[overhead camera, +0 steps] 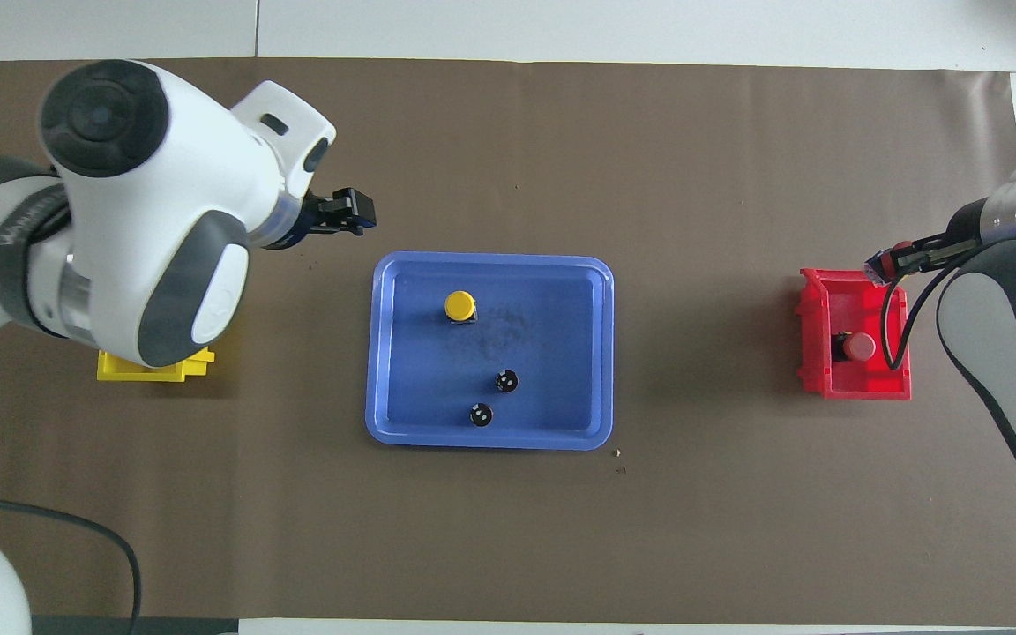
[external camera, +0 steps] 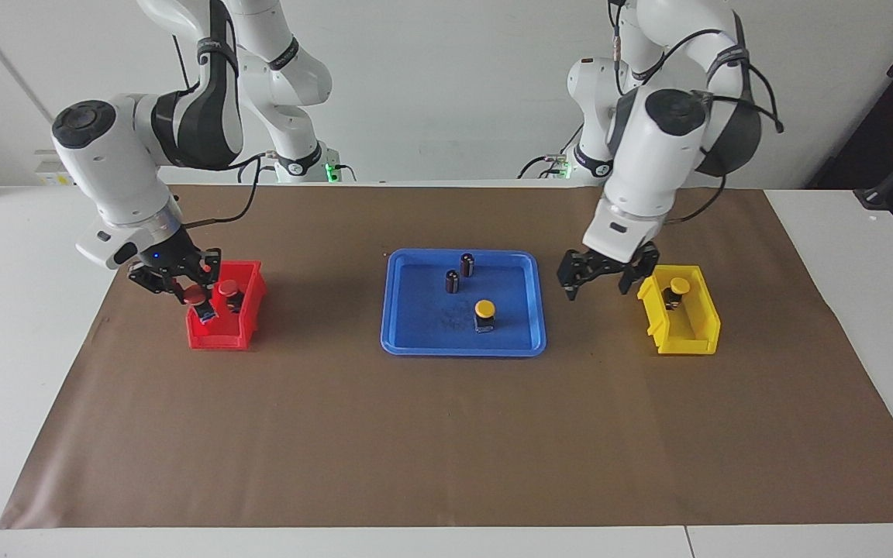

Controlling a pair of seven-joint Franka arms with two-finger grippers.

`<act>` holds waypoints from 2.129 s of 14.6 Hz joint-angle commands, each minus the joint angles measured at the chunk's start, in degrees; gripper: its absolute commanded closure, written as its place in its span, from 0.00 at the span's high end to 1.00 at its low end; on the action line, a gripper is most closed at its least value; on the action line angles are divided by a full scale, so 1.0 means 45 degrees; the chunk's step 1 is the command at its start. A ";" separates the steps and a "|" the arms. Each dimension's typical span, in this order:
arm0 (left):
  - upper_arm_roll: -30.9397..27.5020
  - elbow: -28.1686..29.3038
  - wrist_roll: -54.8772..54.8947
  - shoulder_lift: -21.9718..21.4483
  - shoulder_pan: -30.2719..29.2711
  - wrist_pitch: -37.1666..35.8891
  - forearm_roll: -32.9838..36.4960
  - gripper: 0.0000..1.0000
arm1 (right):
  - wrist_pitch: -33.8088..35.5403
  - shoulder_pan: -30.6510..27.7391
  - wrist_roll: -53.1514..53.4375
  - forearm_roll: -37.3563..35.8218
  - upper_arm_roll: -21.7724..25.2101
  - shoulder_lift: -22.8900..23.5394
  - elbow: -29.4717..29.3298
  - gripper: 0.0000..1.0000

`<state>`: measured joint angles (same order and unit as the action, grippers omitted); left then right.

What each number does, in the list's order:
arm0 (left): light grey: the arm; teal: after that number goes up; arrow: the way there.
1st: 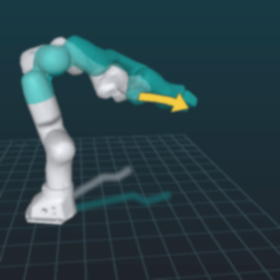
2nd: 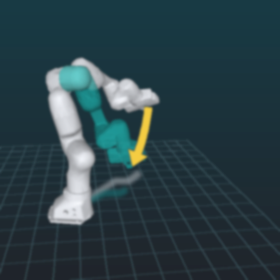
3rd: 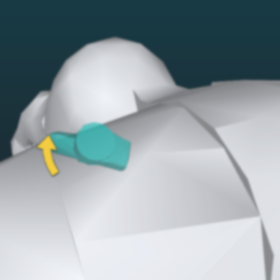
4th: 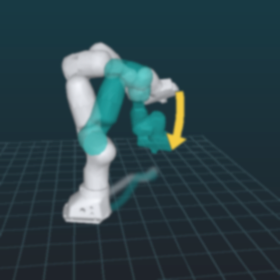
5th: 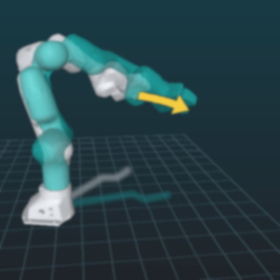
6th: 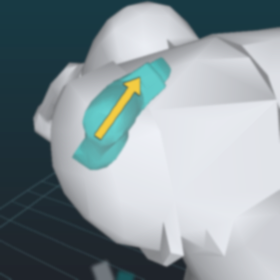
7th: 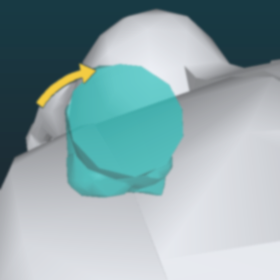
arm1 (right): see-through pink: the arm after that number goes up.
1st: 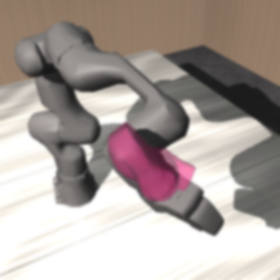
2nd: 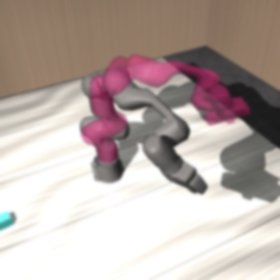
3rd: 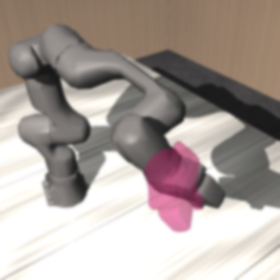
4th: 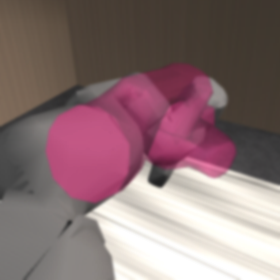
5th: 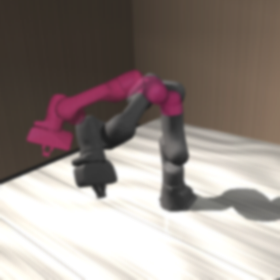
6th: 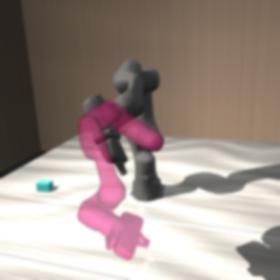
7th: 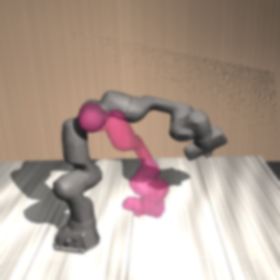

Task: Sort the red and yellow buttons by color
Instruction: 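Grasp the second yellow button with the left gripper while the right withdraws, then carry the yellow button to the yellow bin and lower it in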

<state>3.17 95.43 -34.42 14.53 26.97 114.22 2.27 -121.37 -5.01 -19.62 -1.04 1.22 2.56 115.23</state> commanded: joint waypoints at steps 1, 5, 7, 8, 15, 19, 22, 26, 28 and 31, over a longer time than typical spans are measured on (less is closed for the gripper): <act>-0.0217 -0.0408 -0.1370 0.1066 0.1073 0.0688 0.0354 1.00 | -0.0801 -0.0430 -0.0580 0.0270 -0.0232 -0.0842 0.1599 0.12; -0.0178 0.1093 -0.2271 0.1185 0.1896 0.1782 0.0296 1.00 | -0.2028 -0.0489 -0.0755 0.0407 -0.0213 -0.0902 0.2672 0.12; -0.0158 0.1893 -0.2331 0.1068 0.2071 0.2563 0.0218 1.00 | -0.2947 -0.0450 -0.0893 0.0407 -0.0232 -0.0901 0.3219 0.12; -0.0139 0.2091 -0.2312 0.1029 0.2169 0.2741 0.0160 1.00 | -0.3085 -0.0469 -0.0913 0.0407 -0.0213 -0.0804 0.3299 0.12; -0.0139 0.1976 -0.2292 0.1087 0.2209 0.3036 -0.0290 1.00 | -0.4005 -0.0333 -0.0757 0.0427 -0.0232 -0.0628 0.3749 0.21; -0.0139 0.1957 -0.2699 0.1087 0.2248 0.3055 -0.0697 0.33 | -0.3966 -0.0313 -0.0737 0.0427 -0.0213 -0.0608 0.3691 0.79; -0.0178 0.1879 -0.3054 0.1106 0.2190 0.3270 -0.0818 0.01 | -0.2568 -0.0429 -0.0815 0.0407 -0.0213 -0.0414 0.2525 0.99; -0.0295 -0.0203 -0.2801 0.0679 0.1353 0.0684 -0.0759 0.01 | 0.0927 -0.0313 -0.0660 0.0426 -0.0252 -0.0471 -0.0481 0.99; -0.0314 -0.1632 -0.1266 0.0211 0.0455 -0.1816 -0.0836 0.01 | 0.2957 -0.0274 0.0292 0.0407 -0.0291 -0.0646 -0.1927 0.99; -0.0315 -0.1425 0.1897 -0.0668 -0.1281 -0.3251 -0.0857 0.01 | 0.6064 -0.0332 0.1293 0.0407 -0.0291 -0.1135 -0.3901 0.99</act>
<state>1.61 87.66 -34.38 13.89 26.02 102.91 -0.13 -101.32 -5.71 -16.11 -0.08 0.26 -2.01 103.12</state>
